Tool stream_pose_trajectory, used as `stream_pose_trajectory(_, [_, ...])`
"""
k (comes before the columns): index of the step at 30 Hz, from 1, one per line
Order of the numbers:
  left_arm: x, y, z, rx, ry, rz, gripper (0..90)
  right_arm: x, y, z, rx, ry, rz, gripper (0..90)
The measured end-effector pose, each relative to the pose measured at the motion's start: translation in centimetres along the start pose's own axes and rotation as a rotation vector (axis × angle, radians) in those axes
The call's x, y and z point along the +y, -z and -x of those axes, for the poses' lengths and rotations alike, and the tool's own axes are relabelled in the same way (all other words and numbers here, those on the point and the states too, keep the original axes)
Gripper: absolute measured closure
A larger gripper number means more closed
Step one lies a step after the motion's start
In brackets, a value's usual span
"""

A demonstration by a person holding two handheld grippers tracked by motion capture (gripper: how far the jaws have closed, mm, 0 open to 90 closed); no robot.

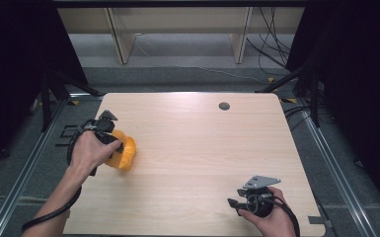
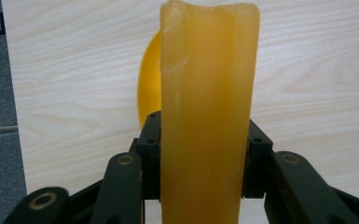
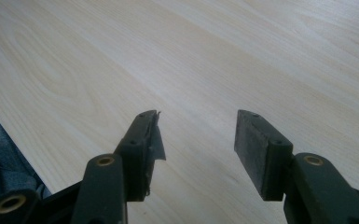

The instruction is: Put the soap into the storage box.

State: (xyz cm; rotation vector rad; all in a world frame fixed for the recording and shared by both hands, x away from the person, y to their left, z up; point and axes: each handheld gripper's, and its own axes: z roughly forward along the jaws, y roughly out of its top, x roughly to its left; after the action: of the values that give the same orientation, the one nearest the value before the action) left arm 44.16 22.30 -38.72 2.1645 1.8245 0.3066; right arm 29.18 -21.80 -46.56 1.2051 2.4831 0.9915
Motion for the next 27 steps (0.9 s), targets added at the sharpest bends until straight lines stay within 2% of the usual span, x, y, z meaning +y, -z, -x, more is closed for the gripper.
stream_pose_trajectory(3, [0.3, -0.4, 0.0, 0.001, 0.003, -0.012, 60.6, 0.0, -0.1, 0.0, -0.003, -0.002, 0.015, 49.7])
stream_pose_trajectory(4, [0.3, -0.6, 0.0, 0.002, 0.005, -0.014, 60.6, 0.0, 0.0, -0.2, 0.003, -0.03, 0.005, 49.7])
stream_pose_trajectory(8, [0.6, -1.0, -0.1, 0.004, -0.011, -0.015, 60.6, 0.0, -0.1, 0.0, 0.001, -0.002, 0.003, 49.7])
stream_pose_trajectory(10, [0.9, -1.3, 0.0, 0.006, -0.014, -0.03, 60.6, 0.0, 0.0, -0.1, 0.001, -0.006, 0.001, 49.7])
stream_pose_trajectory(12, [0.9, -1.5, 0.0, 0.009, -0.012, -0.023, 60.6, 0.0, 0.0, -0.1, 0.001, -0.007, 0.001, 49.7])
stream_pose_trajectory(20, [1.3, -2.2, 0.0, 0.02, -0.045, -0.049, 60.6, 0.0, 0.0, -0.1, 0.002, -0.01, -0.006, 49.6])
stream_pose_trajectory(22, [1.4, -2.4, 0.0, 0.021, -0.041, -0.054, 60.5, 0.0, 0.1, -0.2, 0.01, -0.034, -0.022, 49.6])
stream_pose_trajectory(27, [1.6, -3.0, 0.0, 0.031, -0.033, -0.07, 60.5, 0.0, 0.1, -0.2, 0.011, -0.034, -0.024, 49.5])
